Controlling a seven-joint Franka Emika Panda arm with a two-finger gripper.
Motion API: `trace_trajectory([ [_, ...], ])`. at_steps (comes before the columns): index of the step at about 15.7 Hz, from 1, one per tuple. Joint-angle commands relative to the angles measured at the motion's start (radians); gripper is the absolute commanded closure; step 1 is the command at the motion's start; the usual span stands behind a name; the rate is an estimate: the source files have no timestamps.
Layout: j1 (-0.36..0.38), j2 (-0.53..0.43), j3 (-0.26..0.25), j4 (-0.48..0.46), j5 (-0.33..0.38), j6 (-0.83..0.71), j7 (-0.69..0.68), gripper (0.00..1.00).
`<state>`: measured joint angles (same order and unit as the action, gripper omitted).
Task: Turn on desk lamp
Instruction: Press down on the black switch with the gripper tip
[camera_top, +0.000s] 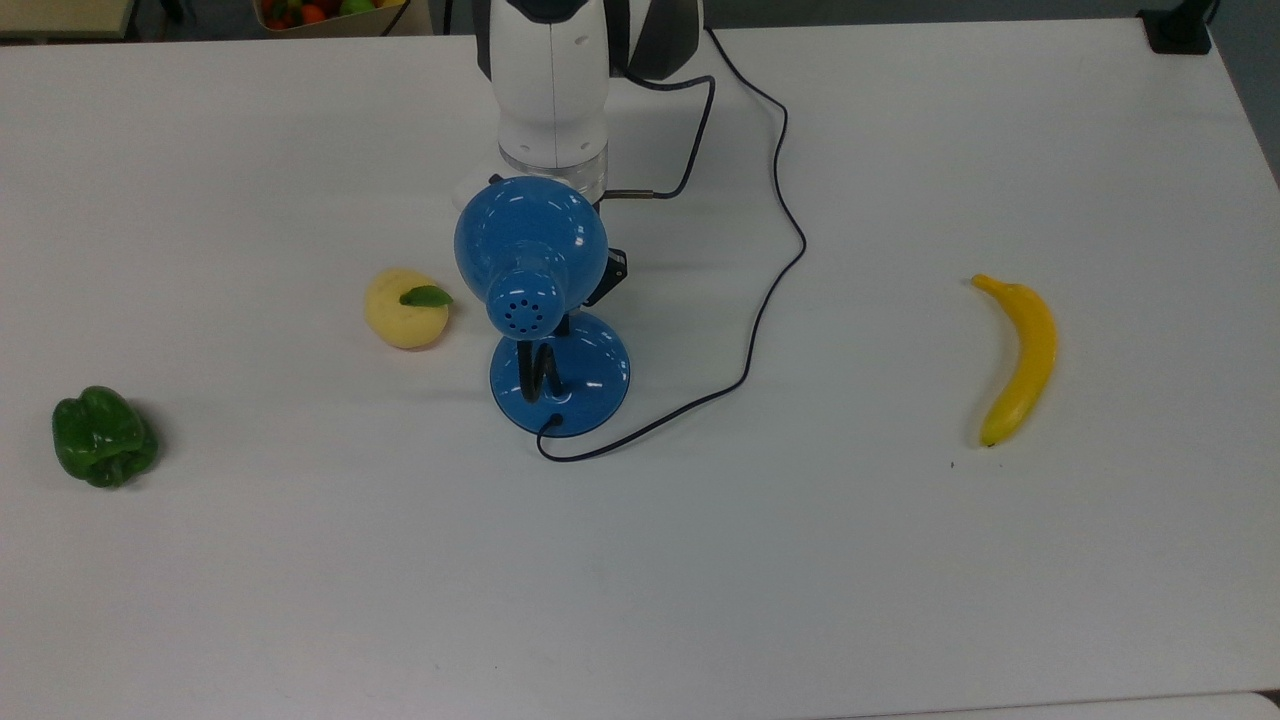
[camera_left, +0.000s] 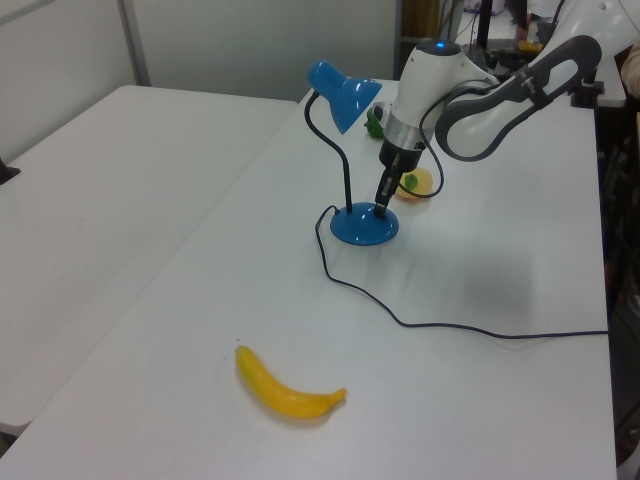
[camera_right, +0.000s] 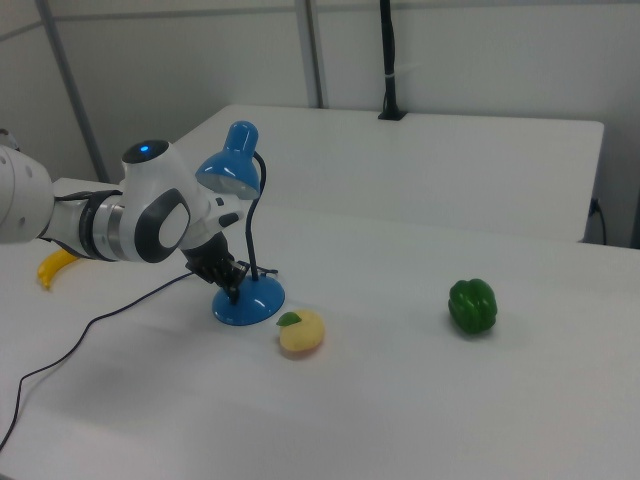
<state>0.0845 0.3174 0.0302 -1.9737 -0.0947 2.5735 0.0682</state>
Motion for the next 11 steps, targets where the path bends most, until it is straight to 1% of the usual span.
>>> trace_trajectory([
  [1, 0.001, 0.032, -0.001, 0.006, -0.028, 0.025, 0.039, 1.0],
  [11, -0.002, 0.037, -0.001, 0.01, -0.037, 0.027, 0.039, 1.0],
])
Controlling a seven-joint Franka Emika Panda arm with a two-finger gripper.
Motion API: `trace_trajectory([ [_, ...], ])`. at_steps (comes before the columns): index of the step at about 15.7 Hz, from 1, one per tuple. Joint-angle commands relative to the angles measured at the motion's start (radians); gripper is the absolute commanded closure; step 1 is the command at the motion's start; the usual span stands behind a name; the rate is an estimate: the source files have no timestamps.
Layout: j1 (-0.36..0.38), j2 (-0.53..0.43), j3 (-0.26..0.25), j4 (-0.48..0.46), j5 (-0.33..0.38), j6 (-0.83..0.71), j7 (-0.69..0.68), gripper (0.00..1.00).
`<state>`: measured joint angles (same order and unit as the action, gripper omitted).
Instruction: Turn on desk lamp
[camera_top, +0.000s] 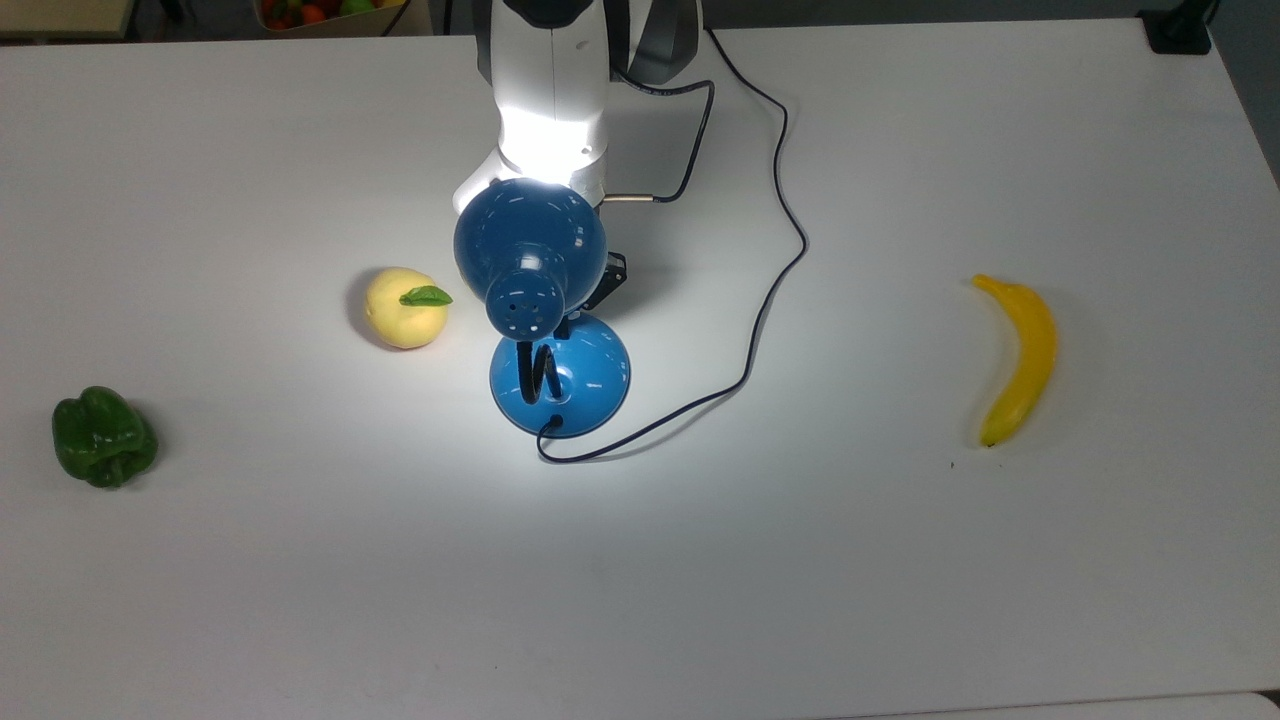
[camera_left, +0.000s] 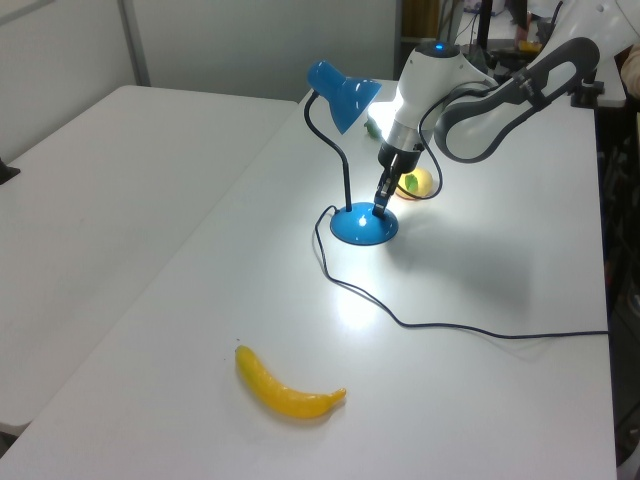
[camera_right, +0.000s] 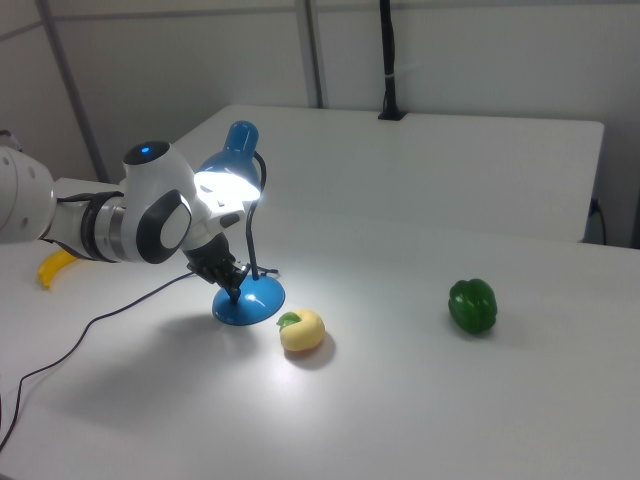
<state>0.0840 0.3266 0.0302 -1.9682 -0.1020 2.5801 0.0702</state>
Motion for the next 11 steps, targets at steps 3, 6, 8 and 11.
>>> trace_trajectory([
  [3, -0.001, 0.006, -0.001, 0.002, -0.028, 0.006, 0.037, 1.0],
  [6, -0.001, -0.033, -0.001, -0.001, -0.028, -0.085, 0.037, 1.0],
  [8, 0.0, -0.056, -0.001, -0.003, -0.028, -0.155, 0.037, 1.0],
  [11, 0.0, -0.086, -0.001, 0.0, -0.028, -0.24, 0.037, 1.0],
])
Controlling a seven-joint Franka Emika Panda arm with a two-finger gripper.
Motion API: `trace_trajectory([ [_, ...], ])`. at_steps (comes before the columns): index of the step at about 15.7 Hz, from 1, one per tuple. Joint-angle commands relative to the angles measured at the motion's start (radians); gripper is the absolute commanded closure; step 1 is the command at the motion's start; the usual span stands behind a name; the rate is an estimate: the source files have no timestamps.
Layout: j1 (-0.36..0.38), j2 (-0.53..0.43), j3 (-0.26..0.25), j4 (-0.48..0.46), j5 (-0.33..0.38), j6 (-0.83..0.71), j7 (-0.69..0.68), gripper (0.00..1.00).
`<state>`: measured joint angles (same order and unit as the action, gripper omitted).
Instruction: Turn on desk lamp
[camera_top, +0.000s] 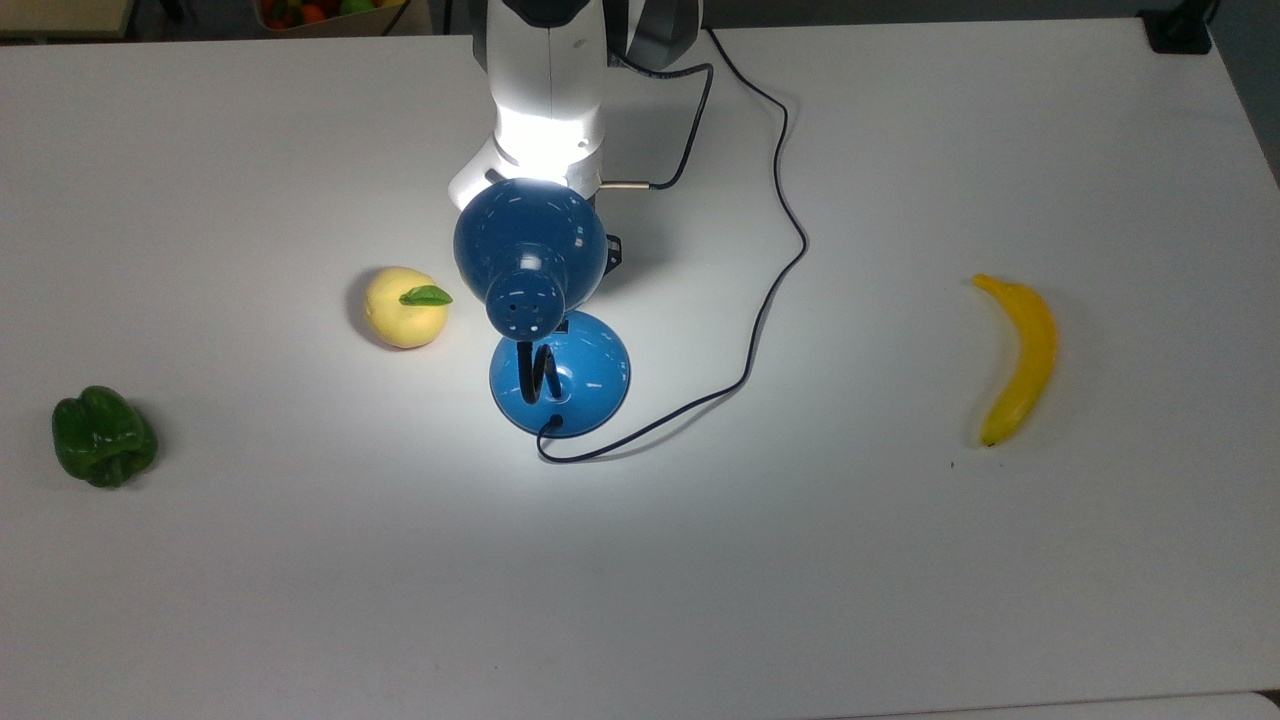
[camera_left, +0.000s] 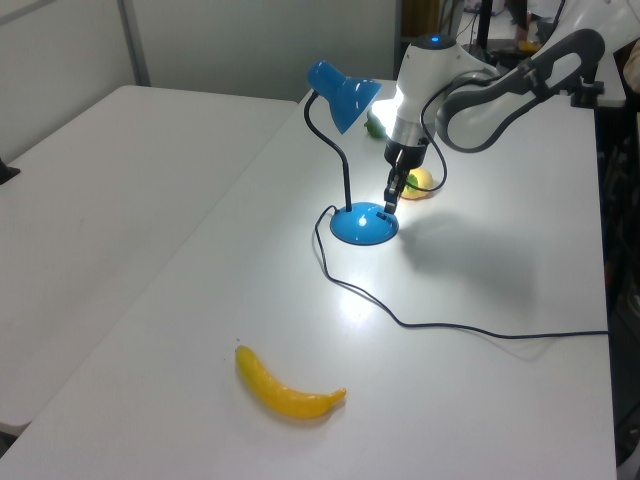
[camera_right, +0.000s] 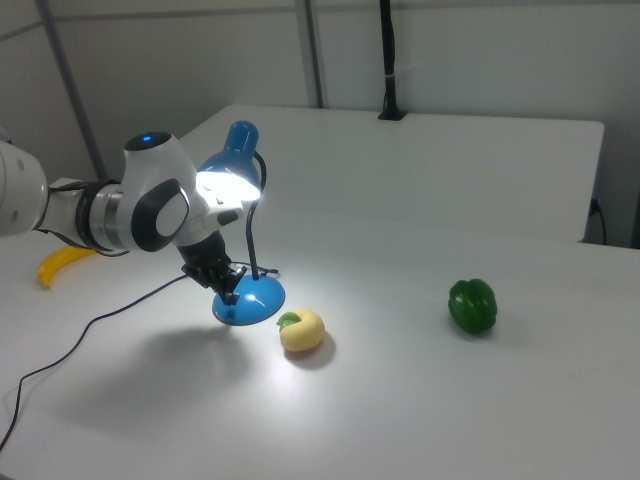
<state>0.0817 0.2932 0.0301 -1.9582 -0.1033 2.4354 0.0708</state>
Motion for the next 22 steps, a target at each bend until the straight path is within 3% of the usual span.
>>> trace_trajectory([
  [1, 0.003, -0.063, -0.001, -0.01, -0.027, -0.128, 0.037, 1.0],
  [10, 0.013, -0.206, -0.001, -0.002, -0.029, -0.444, 0.03, 1.0],
  [17, 0.001, -0.238, -0.009, 0.24, -0.009, -0.719, 0.024, 1.0],
  [22, 0.001, -0.243, -0.013, 0.331, -0.004, -0.82, 0.024, 0.85],
])
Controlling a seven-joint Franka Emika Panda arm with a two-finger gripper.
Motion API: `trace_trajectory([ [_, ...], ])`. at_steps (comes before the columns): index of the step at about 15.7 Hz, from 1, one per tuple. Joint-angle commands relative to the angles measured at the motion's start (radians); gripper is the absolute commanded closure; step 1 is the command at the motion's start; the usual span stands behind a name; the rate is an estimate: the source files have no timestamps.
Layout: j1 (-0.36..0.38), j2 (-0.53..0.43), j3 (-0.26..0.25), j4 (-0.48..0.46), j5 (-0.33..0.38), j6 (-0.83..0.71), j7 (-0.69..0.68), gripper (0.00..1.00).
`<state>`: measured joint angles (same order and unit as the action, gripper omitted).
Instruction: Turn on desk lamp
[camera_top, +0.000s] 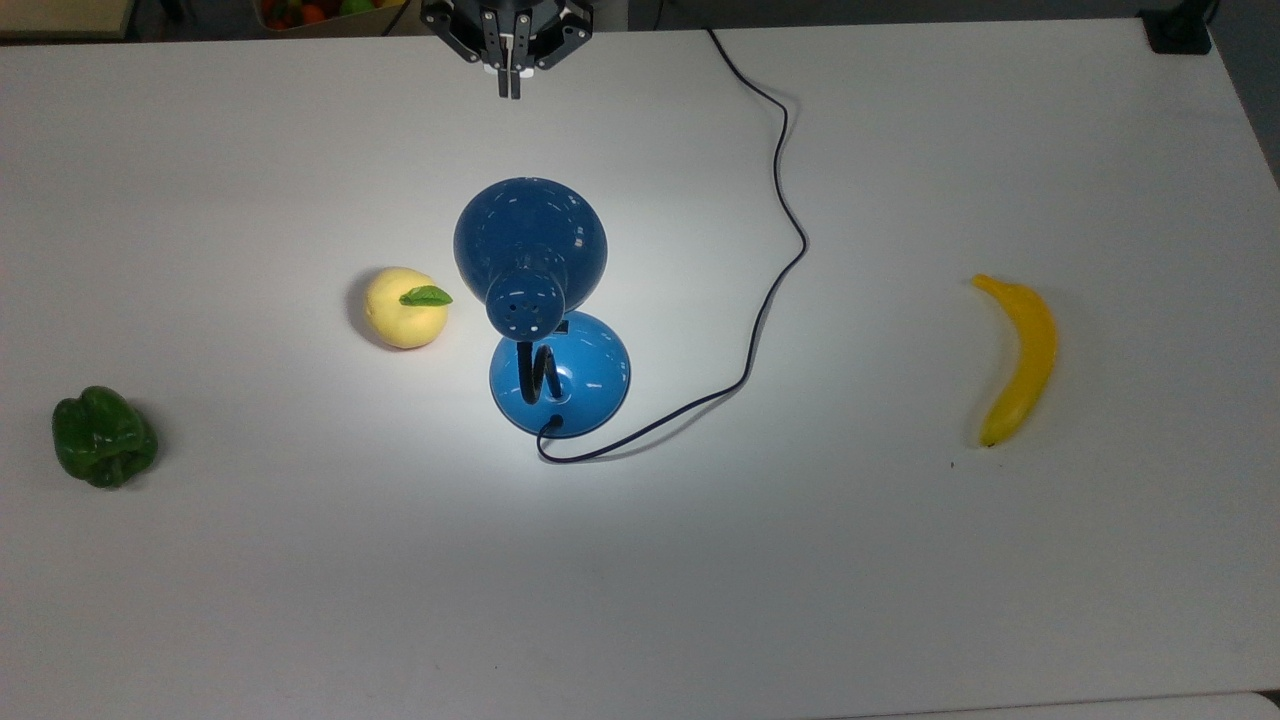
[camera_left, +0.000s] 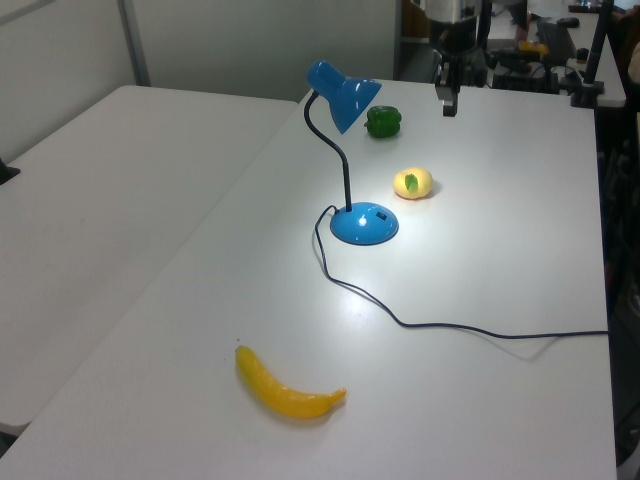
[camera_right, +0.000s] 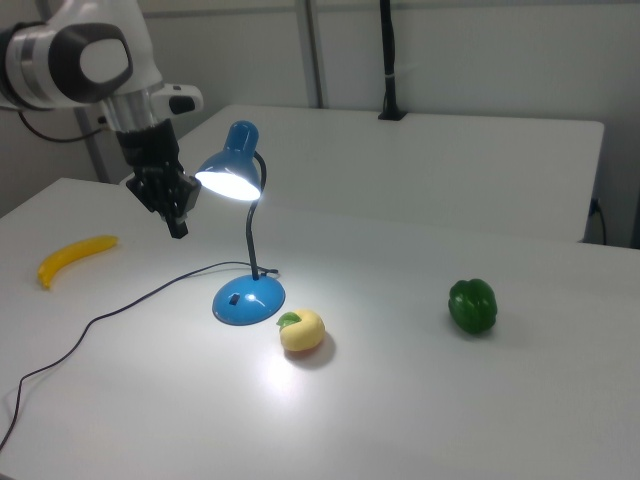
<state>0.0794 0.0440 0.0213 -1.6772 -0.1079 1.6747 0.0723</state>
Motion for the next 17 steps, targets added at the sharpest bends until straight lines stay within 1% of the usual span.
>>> trace_trajectory([
  [1, 0.003, -0.007, -0.004, 0.054, 0.008, -0.066, 0.023, 0.8],
  [3, 0.002, -0.044, -0.014, 0.054, 0.052, -0.072, 0.017, 0.65],
  [4, 0.003, -0.062, -0.023, 0.054, 0.06, -0.079, 0.001, 0.55],
  [5, 0.003, -0.073, -0.026, 0.054, 0.06, -0.098, -0.021, 0.33],
  [7, 0.003, -0.078, -0.029, 0.057, 0.06, -0.131, -0.058, 0.11],
  [9, 0.003, -0.084, -0.04, 0.059, 0.06, -0.135, -0.06, 0.0],
  [13, 0.002, -0.084, -0.041, 0.06, 0.06, -0.135, -0.06, 0.0],
  [15, 0.002, -0.084, -0.053, 0.062, 0.06, -0.132, -0.062, 0.0],
  [17, 0.002, -0.081, -0.055, 0.063, 0.06, -0.128, -0.062, 0.0],
])
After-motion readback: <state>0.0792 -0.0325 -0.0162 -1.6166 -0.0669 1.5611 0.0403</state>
